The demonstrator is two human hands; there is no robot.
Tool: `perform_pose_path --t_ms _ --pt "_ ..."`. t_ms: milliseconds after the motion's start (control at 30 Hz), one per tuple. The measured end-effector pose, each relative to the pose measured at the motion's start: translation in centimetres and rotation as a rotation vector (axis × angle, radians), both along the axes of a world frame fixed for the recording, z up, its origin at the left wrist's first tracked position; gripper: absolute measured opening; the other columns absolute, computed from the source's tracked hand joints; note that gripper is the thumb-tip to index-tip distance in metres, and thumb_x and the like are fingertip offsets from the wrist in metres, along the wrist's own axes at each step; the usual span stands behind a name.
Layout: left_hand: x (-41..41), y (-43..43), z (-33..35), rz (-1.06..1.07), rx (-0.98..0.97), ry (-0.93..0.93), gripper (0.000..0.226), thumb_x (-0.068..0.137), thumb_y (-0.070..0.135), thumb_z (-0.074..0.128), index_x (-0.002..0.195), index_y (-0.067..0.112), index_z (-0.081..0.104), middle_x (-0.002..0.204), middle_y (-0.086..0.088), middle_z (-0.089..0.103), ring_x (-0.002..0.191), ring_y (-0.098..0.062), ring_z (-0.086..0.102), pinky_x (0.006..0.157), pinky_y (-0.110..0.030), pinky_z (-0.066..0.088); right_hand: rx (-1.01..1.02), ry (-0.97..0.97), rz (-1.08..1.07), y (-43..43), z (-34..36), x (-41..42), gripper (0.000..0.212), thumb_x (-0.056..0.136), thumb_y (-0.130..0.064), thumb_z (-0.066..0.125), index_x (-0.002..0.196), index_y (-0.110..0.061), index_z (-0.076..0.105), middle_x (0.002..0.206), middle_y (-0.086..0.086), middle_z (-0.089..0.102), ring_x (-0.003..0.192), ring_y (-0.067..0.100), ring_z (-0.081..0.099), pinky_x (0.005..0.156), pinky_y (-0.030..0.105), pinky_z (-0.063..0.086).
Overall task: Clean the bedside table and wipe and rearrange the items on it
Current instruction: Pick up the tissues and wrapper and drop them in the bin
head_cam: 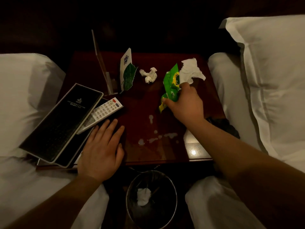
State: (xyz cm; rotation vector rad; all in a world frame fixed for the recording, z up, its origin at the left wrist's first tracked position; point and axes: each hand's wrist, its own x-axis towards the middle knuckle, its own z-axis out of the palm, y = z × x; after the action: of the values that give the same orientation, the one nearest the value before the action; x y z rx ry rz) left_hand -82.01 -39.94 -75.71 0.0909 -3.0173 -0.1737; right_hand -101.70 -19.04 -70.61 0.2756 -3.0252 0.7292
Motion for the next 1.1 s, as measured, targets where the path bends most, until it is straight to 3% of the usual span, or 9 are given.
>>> perform_pose_path --t_ms 100,300,433,600,800,967,1033,1100 --pt "-0.1 0.0 0.0 -0.001 0.003 -0.002 0.056 0.091 0.032 0.038 0.142 0.013 0.051 0.154 -0.012 0.043 0.144 -0.03 0.035 0.119 -0.048 0.024 -0.022 0.014 -0.058 -0.1 -0.9 -0.7 0.039 0.085 -0.037 0.068 0.112 -0.01 0.056 0.099 0.011 0.069 0.087 0.032 0.066 0.061 0.028 0.035" --pt "-0.1 -0.1 0.0 0.0 -0.031 -0.03 0.056 0.092 0.033 0.037 0.143 0.013 0.05 0.154 -0.012 0.041 0.145 -0.03 0.034 0.12 -0.048 0.023 -0.375 0.058 -0.051 2.1 0.0 2.1 0.021 0.086 -0.029 0.069 0.103 -0.019 0.061 0.075 -0.007 0.065 0.067 0.012 0.064 0.05 0.023 0.043" --pt "-0.1 0.0 0.1 0.009 -0.039 -0.047 0.057 0.092 0.033 0.037 0.143 0.013 0.049 0.155 -0.012 0.041 0.145 -0.03 0.033 0.12 -0.047 0.023 -0.565 0.035 -0.063 3.1 1.3 5.7 0.017 0.084 -0.033 0.071 0.094 -0.03 0.057 0.075 -0.008 0.065 0.07 0.005 0.062 0.052 0.027 0.049" --pt "-0.1 0.1 0.2 0.014 -0.038 -0.029 0.056 0.092 0.033 0.037 0.143 0.013 0.05 0.154 -0.012 0.041 0.145 -0.03 0.034 0.119 -0.046 0.023 -0.706 -0.052 -0.012 4.0 2.9 11.4 0.02 0.081 -0.027 0.075 0.09 -0.031 0.058 0.084 -0.012 0.066 0.07 0.008 0.065 0.057 0.028 0.052" --pt "-0.1 0.2 0.2 0.02 -0.041 -0.018 0.056 0.091 0.033 0.037 0.142 0.014 0.05 0.154 -0.012 0.042 0.144 -0.03 0.035 0.119 -0.046 0.022 -0.742 -0.273 0.075 6.4 1.9 19.9 0.019 0.077 -0.032 0.077 0.088 -0.028 0.063 0.084 -0.003 0.07 0.075 0.014 0.069 0.064 0.037 0.057" --pt "-0.2 0.1 0.1 0.021 -0.037 -0.018 0.056 0.091 0.033 0.037 0.142 0.014 0.05 0.154 -0.012 0.042 0.145 -0.029 0.034 0.119 -0.047 0.023 -0.51 -0.332 0.166 8.2 -2.7 24.7 0.04 0.067 -0.006 0.078 0.075 -0.038 0.055 0.069 -0.025 0.062 0.065 -0.01 0.06 0.057 0.006 0.04" --pt "-0.2 0.1 0.0 0.024 -0.038 -0.014 0.056 0.092 0.033 0.037 0.143 0.014 0.049 0.154 -0.011 0.041 0.146 -0.028 0.033 0.12 -0.046 0.022 -0.452 -0.41 0.139 8.4 -5.7 25.9 0.038 0.066 -0.003 0.072 0.075 -0.035 0.053 0.07 -0.028 0.059 0.068 -0.013 0.058 0.06 0.004 0.039" --pt "-0.1 0.1 -0.1 0.025 -0.042 -0.01 0.055 0.092 0.033 0.037 0.143 0.015 0.049 0.155 -0.011 0.041 0.146 -0.028 0.032 0.12 -0.046 0.021 -0.429 -0.534 0.084 8.3 -8.8 26.6 0.035 0.068 0.0 0.065 0.073 -0.032 0.052 0.077 -0.018 0.061 0.076 -0.008 0.059 0.065 0.008 0.042"
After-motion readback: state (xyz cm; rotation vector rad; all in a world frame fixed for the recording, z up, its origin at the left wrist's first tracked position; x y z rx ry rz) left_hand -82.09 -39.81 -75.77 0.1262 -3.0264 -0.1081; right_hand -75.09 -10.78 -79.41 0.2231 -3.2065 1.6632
